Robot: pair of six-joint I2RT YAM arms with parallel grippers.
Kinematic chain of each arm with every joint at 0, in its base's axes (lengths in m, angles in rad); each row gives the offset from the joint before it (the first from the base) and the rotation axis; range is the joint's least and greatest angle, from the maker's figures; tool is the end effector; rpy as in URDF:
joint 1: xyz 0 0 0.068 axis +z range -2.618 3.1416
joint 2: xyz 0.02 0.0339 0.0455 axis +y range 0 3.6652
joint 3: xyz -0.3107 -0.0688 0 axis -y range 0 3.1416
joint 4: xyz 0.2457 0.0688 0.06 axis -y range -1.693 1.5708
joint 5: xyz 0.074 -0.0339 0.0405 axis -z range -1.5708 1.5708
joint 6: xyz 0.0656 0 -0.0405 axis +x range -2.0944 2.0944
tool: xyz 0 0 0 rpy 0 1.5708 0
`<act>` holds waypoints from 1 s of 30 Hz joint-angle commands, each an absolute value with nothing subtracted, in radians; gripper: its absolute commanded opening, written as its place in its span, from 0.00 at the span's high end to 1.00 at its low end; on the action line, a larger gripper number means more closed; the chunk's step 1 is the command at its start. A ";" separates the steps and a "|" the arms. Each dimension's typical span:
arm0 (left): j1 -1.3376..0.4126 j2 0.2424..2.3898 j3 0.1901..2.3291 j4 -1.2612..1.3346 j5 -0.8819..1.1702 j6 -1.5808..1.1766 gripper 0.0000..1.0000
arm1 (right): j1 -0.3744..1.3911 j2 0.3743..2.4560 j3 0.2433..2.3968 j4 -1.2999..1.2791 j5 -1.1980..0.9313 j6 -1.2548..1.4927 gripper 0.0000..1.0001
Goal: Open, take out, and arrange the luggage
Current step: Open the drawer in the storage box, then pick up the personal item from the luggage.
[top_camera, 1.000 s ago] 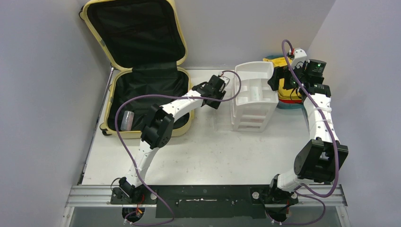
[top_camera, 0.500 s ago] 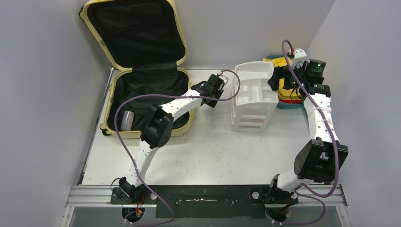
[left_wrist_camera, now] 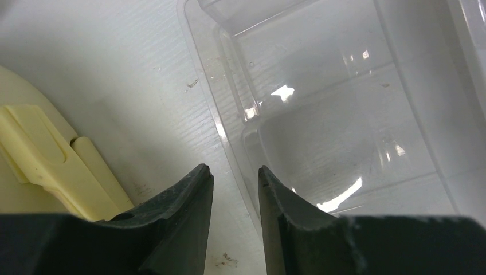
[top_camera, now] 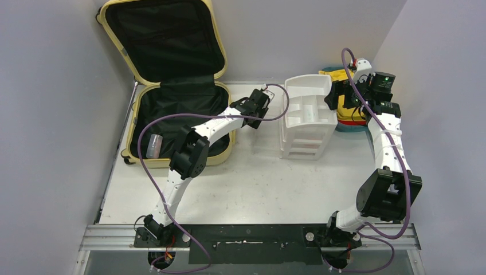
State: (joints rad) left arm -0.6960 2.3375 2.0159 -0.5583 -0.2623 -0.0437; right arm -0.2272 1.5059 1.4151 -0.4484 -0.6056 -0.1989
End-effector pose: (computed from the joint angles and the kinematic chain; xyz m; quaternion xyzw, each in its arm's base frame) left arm 0.4523 -0.3557 0.2107 0.2569 0.8979 -0.0066 0.3575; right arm 0.3589 -0.0447 0.3953 -0.1353 0.8323 0.1540 0.5150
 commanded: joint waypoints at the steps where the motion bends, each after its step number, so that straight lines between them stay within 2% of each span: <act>1: -0.685 2.260 2.028 -0.572 -0.280 -0.038 0.63 | -0.230 1.500 1.406 -0.434 -0.598 -0.223 0.00; 6: -0.685 2.216 2.046 -0.567 -0.268 -0.037 0.42 | -0.230 1.499 1.406 -0.434 -0.598 -0.222 0.00; 15: -0.683 2.027 2.016 -0.477 -0.221 0.020 0.16 | -0.230 1.499 1.407 -0.436 -0.606 -0.222 0.00; 18: -0.662 1.977 2.054 -0.518 -0.219 0.068 0.04 | -0.230 1.499 1.409 -0.439 -0.608 -0.222 0.00; 24: -0.482 1.803 1.972 -0.592 -0.186 0.126 0.03 | -0.230 1.489 1.412 -0.443 -0.620 -0.224 0.00; 30: -0.247 1.605 1.702 -0.722 -0.086 0.311 0.03 | -0.232 1.482 1.410 -0.443 -0.630 -0.226 0.00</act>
State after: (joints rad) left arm -0.3752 1.7264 1.8645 -0.5995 -0.1715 0.1703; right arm -0.2276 1.5059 1.4132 -0.4500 -0.6170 -0.2024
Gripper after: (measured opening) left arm 0.973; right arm 0.999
